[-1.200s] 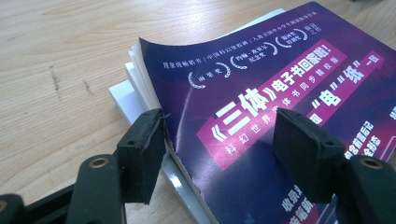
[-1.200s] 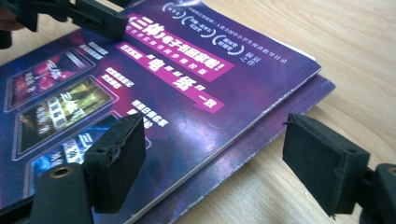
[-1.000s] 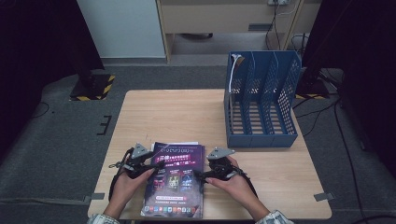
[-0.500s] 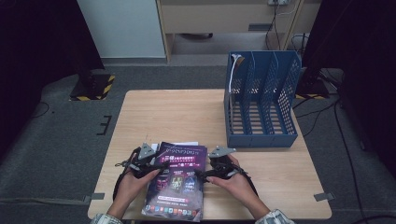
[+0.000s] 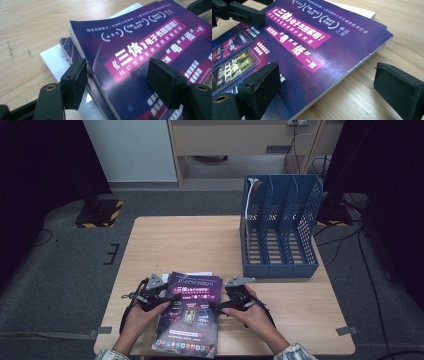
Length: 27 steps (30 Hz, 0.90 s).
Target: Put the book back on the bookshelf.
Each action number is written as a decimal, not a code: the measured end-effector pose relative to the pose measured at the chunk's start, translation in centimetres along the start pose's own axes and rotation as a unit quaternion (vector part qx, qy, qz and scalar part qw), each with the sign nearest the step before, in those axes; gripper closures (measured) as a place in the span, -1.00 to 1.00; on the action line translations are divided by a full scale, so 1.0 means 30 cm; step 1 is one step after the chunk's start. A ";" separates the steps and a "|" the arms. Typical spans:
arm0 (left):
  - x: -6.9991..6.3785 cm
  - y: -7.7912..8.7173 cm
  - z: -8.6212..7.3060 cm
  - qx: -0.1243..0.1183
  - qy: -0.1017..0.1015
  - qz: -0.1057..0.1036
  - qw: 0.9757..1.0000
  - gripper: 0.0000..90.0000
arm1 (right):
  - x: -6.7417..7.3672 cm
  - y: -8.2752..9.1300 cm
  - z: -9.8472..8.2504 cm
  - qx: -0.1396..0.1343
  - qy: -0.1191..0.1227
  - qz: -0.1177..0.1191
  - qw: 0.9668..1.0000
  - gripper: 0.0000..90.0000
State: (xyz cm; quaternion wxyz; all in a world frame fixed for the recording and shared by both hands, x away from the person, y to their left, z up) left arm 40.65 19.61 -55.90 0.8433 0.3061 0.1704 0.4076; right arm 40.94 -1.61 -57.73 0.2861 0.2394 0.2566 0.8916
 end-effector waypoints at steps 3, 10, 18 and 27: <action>-0.010 0.013 -0.009 0.003 0.000 -0.002 1.000 -0.23 | -0.003 -0.003 -0.002 0.000 -0.008 0.006 1.000 -0.83; -0.017 0.018 -0.020 0.001 0.017 -0.012 1.000 -0.15 | 0.007 -0.021 -0.001 -0.005 -0.023 0.019 1.000 -0.83; -0.016 0.011 -0.016 0.002 0.016 -0.016 1.000 -0.17 | 0.004 -0.037 -0.001 0.001 -0.041 0.038 0.998 -0.85; -0.017 0.003 -0.010 0.001 0.012 -0.018 1.000 -0.19 | 0.012 -0.040 0.006 0.005 -0.041 0.038 0.998 -0.81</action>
Point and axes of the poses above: each handheld gripper's, and its own axes: y roughly backward along the jaws, z roughly out of its top, x roughly to its left, the point moved 8 cm from there along -y, roughly forward along the jaws, and after that the axes turned 1 degree about z, right-handed, at the moved point
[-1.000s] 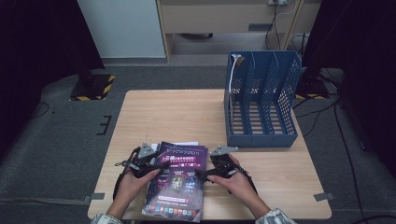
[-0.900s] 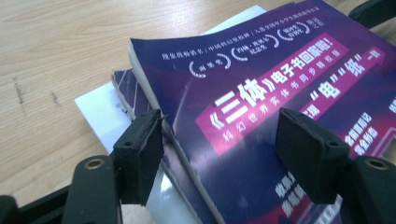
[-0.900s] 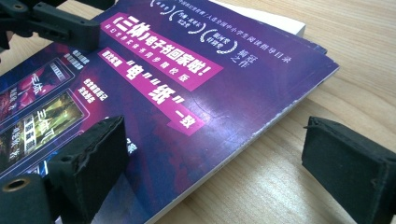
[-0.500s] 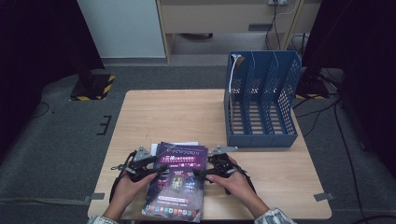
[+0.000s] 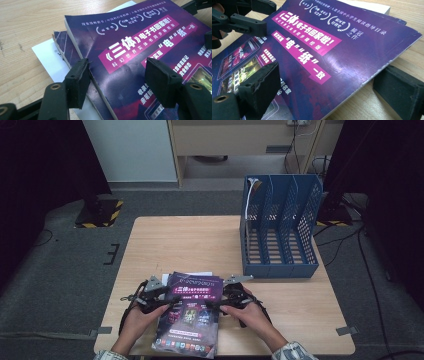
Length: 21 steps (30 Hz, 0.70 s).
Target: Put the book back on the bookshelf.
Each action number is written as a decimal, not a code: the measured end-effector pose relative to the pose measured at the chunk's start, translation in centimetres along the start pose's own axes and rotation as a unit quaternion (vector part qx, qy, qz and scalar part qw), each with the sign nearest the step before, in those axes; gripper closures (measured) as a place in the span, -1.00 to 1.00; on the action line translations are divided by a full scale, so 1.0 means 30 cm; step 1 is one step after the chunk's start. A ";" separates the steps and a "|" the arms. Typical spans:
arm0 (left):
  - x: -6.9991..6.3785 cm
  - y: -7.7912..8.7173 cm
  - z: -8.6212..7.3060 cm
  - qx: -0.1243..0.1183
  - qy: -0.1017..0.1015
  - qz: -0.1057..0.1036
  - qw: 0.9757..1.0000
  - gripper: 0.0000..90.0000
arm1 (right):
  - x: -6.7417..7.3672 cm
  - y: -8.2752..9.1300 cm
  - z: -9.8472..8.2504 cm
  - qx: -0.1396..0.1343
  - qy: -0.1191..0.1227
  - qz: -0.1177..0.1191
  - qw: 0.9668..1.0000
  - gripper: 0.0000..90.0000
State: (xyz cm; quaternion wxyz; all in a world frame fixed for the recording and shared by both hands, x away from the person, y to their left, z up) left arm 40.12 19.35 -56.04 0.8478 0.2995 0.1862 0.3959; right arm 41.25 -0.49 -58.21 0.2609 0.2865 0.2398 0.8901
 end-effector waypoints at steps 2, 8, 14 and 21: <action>0.000 0.000 0.000 0.000 0.000 0.000 1.000 -0.19 | 0.001 0.004 0.003 0.002 0.008 -0.003 1.000 -0.77; 0.000 0.000 0.000 0.000 0.000 0.000 1.000 -0.19 | 0.008 0.026 0.024 0.003 0.026 -0.013 1.000 -0.66; 0.002 0.001 -0.001 -0.001 0.001 0.000 1.000 -0.19 | 0.033 0.052 0.062 -0.016 0.026 -0.003 1.000 -0.62; 0.005 0.002 -0.002 -0.001 0.001 0.000 1.000 -0.20 | 0.067 0.064 0.111 -0.026 0.040 0.011 0.999 -0.54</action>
Point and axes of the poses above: each handheld gripper's, and its own axes: y roughly backward along the jaws, z roughly out of its top, x roughly to its left, the point moved 8 cm from there along -y, roughly forward along the jaws, and after that the axes turned 1 degree about z, right-handed, at the moved point
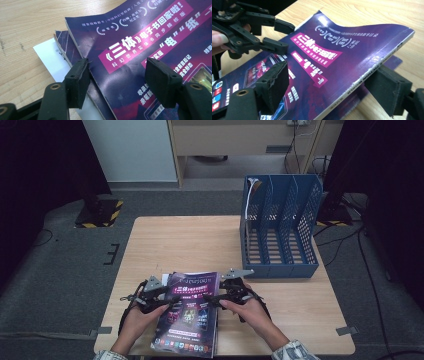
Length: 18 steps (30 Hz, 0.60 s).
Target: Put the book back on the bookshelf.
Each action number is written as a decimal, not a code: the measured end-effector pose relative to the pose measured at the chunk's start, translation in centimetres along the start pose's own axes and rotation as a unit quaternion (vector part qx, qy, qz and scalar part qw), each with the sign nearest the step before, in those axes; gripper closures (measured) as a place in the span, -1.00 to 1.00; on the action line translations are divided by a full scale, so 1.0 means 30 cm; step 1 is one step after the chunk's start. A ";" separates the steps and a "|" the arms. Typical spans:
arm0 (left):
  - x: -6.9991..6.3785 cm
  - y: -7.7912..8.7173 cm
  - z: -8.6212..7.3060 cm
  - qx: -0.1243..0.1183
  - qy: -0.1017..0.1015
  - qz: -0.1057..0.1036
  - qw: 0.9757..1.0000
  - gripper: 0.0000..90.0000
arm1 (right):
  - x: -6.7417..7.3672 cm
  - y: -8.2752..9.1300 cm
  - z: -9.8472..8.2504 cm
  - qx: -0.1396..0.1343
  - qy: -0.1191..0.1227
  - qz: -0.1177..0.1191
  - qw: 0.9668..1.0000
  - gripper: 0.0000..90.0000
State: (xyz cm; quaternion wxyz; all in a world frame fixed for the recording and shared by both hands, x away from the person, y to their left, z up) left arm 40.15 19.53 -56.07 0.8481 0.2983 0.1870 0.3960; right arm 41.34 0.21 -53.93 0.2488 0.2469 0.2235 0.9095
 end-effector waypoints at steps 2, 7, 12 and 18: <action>0.001 0.000 0.000 0.000 0.000 0.000 1.000 -0.20 | 0.006 -0.004 0.013 0.002 0.003 0.005 1.000 -0.49; 0.001 0.001 -0.001 -0.001 0.000 0.001 1.000 -0.20 | 0.026 -0.029 0.034 0.005 0.007 0.013 1.000 -0.45; 0.001 0.001 -0.001 -0.002 0.003 0.001 1.000 -0.20 | 0.043 -0.049 0.046 0.011 0.005 0.022 1.000 -0.41; 0.001 0.001 -0.001 -0.002 0.002 0.001 1.000 -0.20 | 0.053 -0.075 0.029 0.033 0.011 0.022 0.999 -0.39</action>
Point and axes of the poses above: each handheld gripper's, and its own axes: y roughly backward along the jaws, z roughly out of its top, x roughly to its left, the point moved 8 cm from there along -y, roughly forward along the jaws, and after that the axes turned 1 degree about z, right-handed, at the moved point
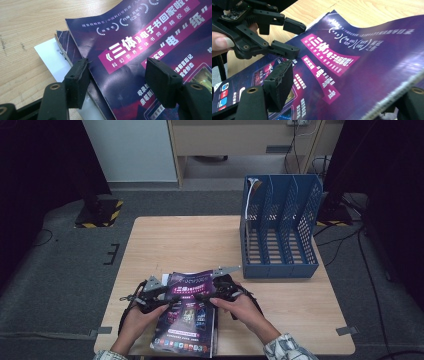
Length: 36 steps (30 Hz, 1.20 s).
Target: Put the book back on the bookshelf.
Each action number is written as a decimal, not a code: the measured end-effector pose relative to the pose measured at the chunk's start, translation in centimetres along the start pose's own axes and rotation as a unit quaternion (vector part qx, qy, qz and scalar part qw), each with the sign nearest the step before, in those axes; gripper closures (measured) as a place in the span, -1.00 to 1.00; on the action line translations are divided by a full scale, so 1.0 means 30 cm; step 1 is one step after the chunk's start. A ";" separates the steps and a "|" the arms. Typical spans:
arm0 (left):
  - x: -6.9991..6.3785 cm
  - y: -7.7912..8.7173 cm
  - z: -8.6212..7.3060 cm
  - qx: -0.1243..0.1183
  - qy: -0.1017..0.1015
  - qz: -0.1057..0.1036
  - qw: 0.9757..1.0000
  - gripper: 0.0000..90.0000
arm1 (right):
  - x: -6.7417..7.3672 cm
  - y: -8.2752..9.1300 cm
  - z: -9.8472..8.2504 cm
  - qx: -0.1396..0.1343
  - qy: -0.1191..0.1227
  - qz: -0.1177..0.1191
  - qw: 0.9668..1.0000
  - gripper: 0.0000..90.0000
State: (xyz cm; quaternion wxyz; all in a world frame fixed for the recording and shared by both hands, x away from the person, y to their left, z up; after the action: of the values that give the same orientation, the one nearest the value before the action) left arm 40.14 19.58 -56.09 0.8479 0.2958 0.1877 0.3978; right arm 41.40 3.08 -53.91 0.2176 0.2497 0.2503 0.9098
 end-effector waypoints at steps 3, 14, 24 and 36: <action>0.000 0.000 0.000 0.000 0.000 0.000 1.000 -0.20 | 0.003 -0.006 -0.005 0.003 0.001 0.002 1.000 -0.36; 0.001 -0.001 0.001 0.000 -0.005 -0.001 1.000 -0.21 | 0.006 -0.011 -0.018 0.009 -0.002 0.010 1.000 -0.24; 0.000 -0.002 0.005 0.009 -0.005 -0.001 1.000 -0.20 | -0.019 -0.006 -0.018 0.016 0.000 -0.007 1.000 0.24; -0.001 -0.011 0.017 0.000 -0.003 0.008 1.000 -0.24 | -0.021 0.004 0.010 0.009 0.007 -0.015 1.000 0.40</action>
State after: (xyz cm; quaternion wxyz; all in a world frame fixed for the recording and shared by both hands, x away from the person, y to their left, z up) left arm 40.60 19.21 -55.92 0.8449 0.2987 0.1832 0.4041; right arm 42.05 2.77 -53.84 0.2276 0.2409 0.2635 0.9059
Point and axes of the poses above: each handheld gripper's, and its own axes: y roughly backward along the jaws, z roughly out of its top, x roughly to its left, the point moved 8 cm from there along -y, roughly forward along the jaws, and after that the axes turned 1 degree about z, right-handed, at the moved point
